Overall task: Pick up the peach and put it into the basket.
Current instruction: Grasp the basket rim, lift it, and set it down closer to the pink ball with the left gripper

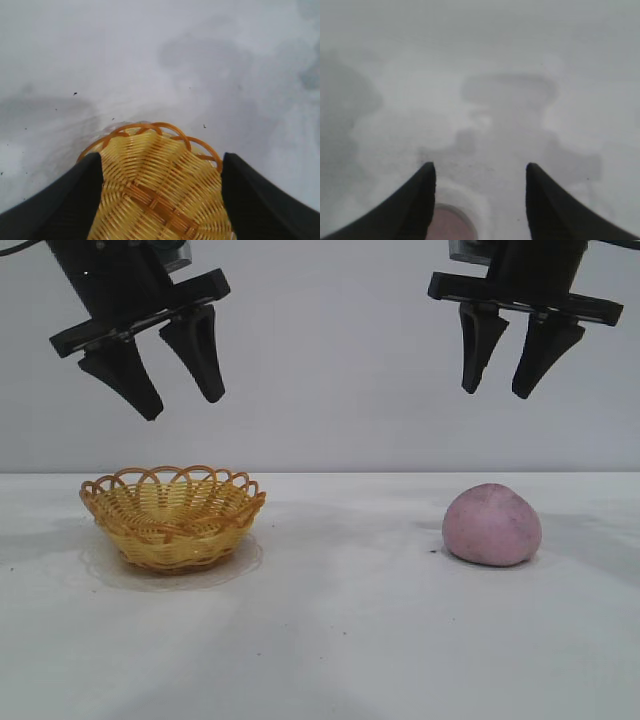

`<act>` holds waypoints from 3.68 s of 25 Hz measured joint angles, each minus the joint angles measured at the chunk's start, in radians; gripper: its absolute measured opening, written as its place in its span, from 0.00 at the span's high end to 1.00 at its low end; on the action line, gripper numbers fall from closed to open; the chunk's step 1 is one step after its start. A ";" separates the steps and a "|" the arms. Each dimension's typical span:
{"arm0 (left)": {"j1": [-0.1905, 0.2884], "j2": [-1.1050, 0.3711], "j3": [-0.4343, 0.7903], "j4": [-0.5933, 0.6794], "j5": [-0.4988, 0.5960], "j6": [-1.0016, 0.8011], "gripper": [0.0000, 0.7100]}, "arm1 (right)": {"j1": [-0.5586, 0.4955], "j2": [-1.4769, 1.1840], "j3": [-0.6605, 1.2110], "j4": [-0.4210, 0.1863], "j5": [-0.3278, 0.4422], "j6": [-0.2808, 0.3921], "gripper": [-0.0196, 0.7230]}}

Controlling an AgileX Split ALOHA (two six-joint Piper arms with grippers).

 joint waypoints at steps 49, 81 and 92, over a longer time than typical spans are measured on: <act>0.000 0.345 -0.559 0.308 0.576 0.365 0.30 | 0.000 0.000 0.000 0.000 0.023 0.000 0.48; -0.002 0.268 -0.507 0.256 0.577 -0.227 1.00 | 0.000 0.000 0.000 -0.018 0.025 0.000 0.48; -0.002 0.098 -0.056 -0.042 0.367 -0.268 1.00 | 0.000 0.000 0.000 -0.020 -0.007 0.000 0.48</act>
